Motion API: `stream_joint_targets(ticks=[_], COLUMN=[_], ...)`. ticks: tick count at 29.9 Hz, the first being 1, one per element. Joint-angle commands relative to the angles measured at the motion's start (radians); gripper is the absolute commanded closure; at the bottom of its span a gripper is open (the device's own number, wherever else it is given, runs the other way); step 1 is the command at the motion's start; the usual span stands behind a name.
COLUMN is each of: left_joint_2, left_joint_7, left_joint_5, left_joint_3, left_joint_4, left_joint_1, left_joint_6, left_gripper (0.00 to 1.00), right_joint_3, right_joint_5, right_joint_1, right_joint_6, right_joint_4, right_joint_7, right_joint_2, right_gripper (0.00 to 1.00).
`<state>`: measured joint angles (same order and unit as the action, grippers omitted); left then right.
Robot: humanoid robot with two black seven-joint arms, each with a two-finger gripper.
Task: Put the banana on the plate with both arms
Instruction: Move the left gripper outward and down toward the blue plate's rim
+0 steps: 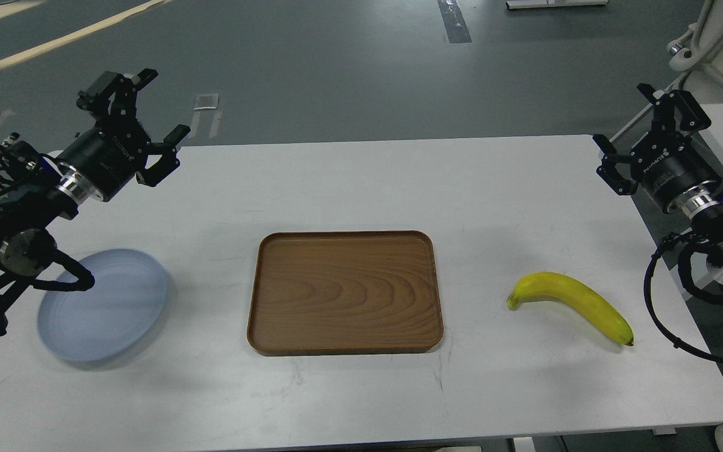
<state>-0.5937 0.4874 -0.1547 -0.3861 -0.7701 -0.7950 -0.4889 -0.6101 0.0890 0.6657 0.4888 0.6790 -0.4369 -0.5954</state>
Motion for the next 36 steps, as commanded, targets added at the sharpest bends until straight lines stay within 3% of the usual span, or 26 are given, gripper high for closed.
stream_joint_targets(ticks=[1, 12, 18, 24, 31, 36], left_joint_2=[0.0, -0.02, -0.084, -0.251, -0.463, -0.523], left_joint_7=[0.0, -0.001, 0.001, 0.001, 0.001, 0.001], left_joint_5=[-0.002, -0.005, -0.043, -0.394, -0.96, -1.31], left_joint_3=[-0.016, -0.02, -0.016, -0.019, -0.017, 0.026], left_joint_4=[0.002, 0.1, 0.092, -0.05, -0.334, -0.351], left_joint_1=[0.017, -0.018, -0.081, -0.168, -0.221, -0.162], left_joint_6=[0.0, 0.0, 0.0, 0.0, 0.0, 0.0], left_gripper=[0.0, 0.0, 0.0, 0.0, 0.0, 0.0], right_joint_3=[0.003, 0.004, 0.006, 0.049, 0.079, 0.079], right_joint_5=[0.0, 0.002, 0.002, 0.002, 0.002, 0.002], right_joint_1=[0.0, 0.015, 0.012, 0.018, 0.023, 0.034], right_joint_6=[0.0, 0.0, 0.0, 0.0, 0.0, 0.0], right_joint_4=[0.001, -0.006, -0.01, -0.041, -0.036, -0.035], right_joint_7=[0.0, 0.0, 0.001, 0.001, 0.0, -0.002], right_joint_2=[-0.006, -0.012, -0.049, -0.049, -0.029, -0.015], right_gripper=[0.0, 0.0, 0.0, 0.0, 0.0, 0.0])
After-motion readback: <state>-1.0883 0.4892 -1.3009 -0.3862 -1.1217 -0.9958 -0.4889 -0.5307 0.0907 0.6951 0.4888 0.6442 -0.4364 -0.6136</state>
